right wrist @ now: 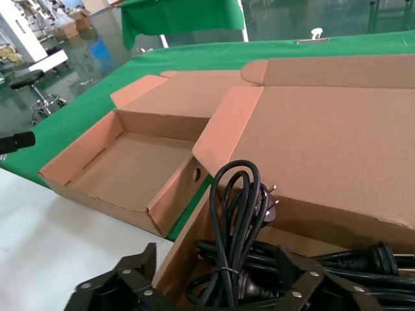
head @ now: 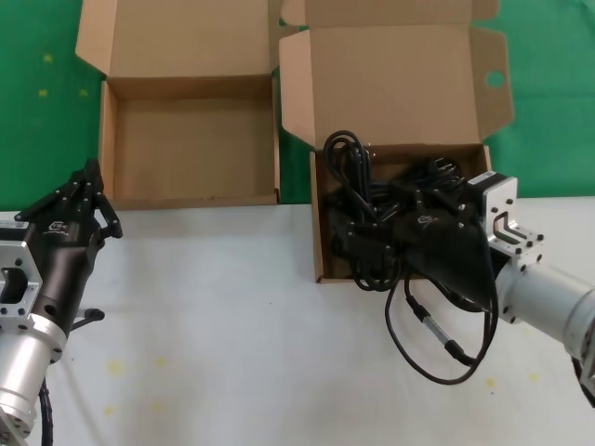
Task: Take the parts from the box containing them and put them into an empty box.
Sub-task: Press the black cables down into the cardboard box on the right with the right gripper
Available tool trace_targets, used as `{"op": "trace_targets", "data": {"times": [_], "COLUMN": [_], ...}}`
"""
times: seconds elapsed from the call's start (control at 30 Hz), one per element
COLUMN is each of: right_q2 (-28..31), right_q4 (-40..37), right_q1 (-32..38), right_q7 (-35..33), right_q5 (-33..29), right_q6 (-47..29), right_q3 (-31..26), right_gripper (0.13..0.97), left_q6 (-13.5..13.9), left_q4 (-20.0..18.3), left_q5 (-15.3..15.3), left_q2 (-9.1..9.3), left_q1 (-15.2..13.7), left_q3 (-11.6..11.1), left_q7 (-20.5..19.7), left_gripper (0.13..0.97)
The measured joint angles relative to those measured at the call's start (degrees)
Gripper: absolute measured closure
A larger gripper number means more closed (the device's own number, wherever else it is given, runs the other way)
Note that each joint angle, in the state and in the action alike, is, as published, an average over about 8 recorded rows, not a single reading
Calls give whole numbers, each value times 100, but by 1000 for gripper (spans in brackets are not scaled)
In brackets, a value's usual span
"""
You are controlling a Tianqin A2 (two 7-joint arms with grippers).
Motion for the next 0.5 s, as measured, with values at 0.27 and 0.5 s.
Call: {"op": "trace_targets", "data": {"times": [0.27, 0.5], "right_q2": [-93, -141], "right_q4": [-89, -146], "right_q1": [-9, 2], "right_q7": [-67, -79], "right_q5": [0, 0], "right_q6": [100, 137], "right_q3": [0, 0], "right_gripper": [534, 641], "left_q6": [0, 0], "left_q4": [0, 0], "left_q5": [0, 1], "left_q2": [0, 0], "left_q1": [0, 0], "left_q3": [0, 0], "left_q7": [0, 0], "left_gripper": [953, 953]}}
